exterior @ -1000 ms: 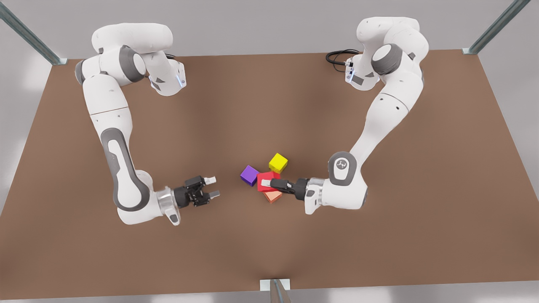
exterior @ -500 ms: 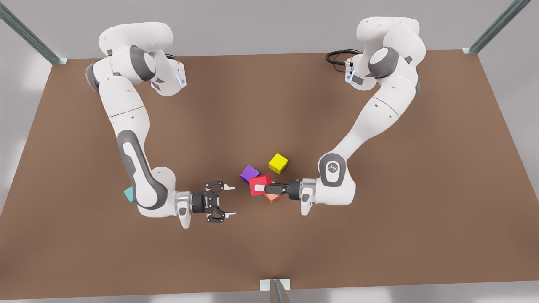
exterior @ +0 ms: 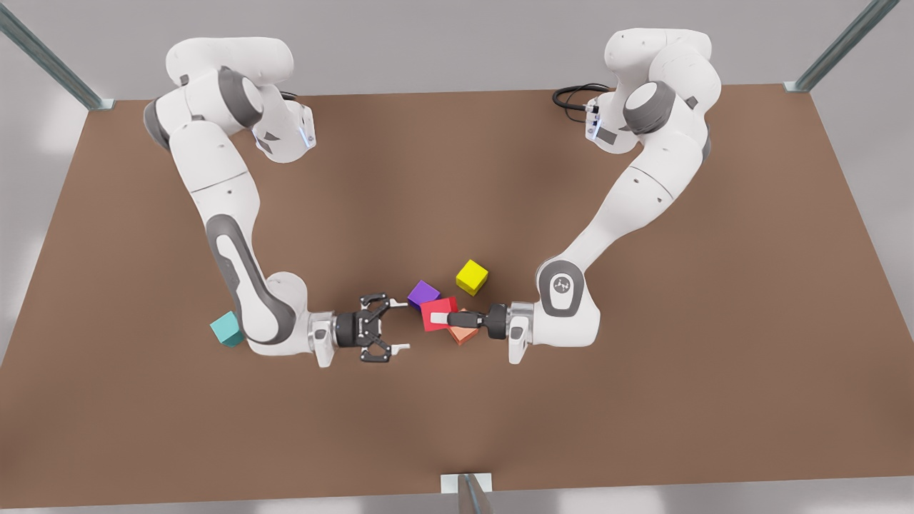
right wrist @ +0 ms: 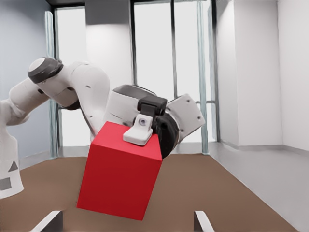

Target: Pick up red wooden cube and pass to hand red wooden cube and place in blue wooden cube

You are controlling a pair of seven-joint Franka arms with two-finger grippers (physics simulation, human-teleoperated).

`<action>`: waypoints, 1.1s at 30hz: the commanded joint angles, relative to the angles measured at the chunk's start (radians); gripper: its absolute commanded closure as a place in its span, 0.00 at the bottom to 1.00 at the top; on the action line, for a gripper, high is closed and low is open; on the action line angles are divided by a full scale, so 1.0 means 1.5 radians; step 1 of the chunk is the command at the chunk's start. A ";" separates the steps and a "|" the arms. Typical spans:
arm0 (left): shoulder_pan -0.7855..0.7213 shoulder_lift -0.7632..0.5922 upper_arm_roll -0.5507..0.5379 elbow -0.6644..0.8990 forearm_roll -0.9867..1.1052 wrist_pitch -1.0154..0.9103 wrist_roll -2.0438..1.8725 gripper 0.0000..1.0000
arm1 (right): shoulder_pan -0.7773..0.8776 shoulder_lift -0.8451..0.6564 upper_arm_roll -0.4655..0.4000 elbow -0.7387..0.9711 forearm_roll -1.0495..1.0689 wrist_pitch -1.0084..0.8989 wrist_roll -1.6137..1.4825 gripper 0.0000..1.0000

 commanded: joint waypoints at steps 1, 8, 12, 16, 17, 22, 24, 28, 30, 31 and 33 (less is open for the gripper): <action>0.001 -0.001 0.000 -0.004 -0.009 0.000 0.123 0.38 | 0.000 -0.010 0.006 -0.009 0.001 -0.015 -0.183 0.00; 0.000 0.000 0.000 -0.004 -0.010 0.003 0.141 0.38 | 0.017 -0.001 0.012 -0.009 0.034 0.004 -0.174 0.00; -0.001 0.000 0.000 -0.005 -0.010 0.010 0.141 0.38 | 0.025 0.008 0.012 -0.005 0.051 0.015 -0.173 0.00; -0.001 -0.001 0.000 -0.009 -0.010 0.011 0.141 0.38 | 0.033 0.014 0.012 -0.001 0.056 0.023 -0.171 0.00; -0.002 -0.001 0.000 -0.009 -0.012 0.017 0.141 0.38 | 0.037 0.014 0.012 -0.001 0.056 0.028 -0.171 0.00; -0.010 0.000 0.000 -0.009 -0.013 0.026 0.141 0.38 | 0.053 0.015 0.012 0.000 0.063 0.038 -0.171 0.00; -0.010 0.000 0.000 -0.009 -0.013 0.027 0.141 0.38 | 0.058 0.016 0.012 0.000 0.065 0.044 -0.171 0.00; -0.010 0.000 0.000 -0.009 -0.013 0.032 0.141 0.38 | 0.065 0.016 0.012 0.000 0.067 0.047 -0.171 0.00; -0.010 0.000 0.000 -0.009 -0.013 0.032 0.142 0.38 | 0.065 0.024 0.012 0.004 0.067 0.047 -0.171 0.09; -0.010 0.000 0.000 -0.009 -0.013 0.032 0.141 0.38 | 0.066 0.027 0.012 0.010 0.067 0.047 -0.171 0.28; -0.010 0.000 0.000 -0.009 -0.013 0.032 0.142 0.37 | 0.066 0.028 0.012 0.014 0.067 0.047 -0.171 0.44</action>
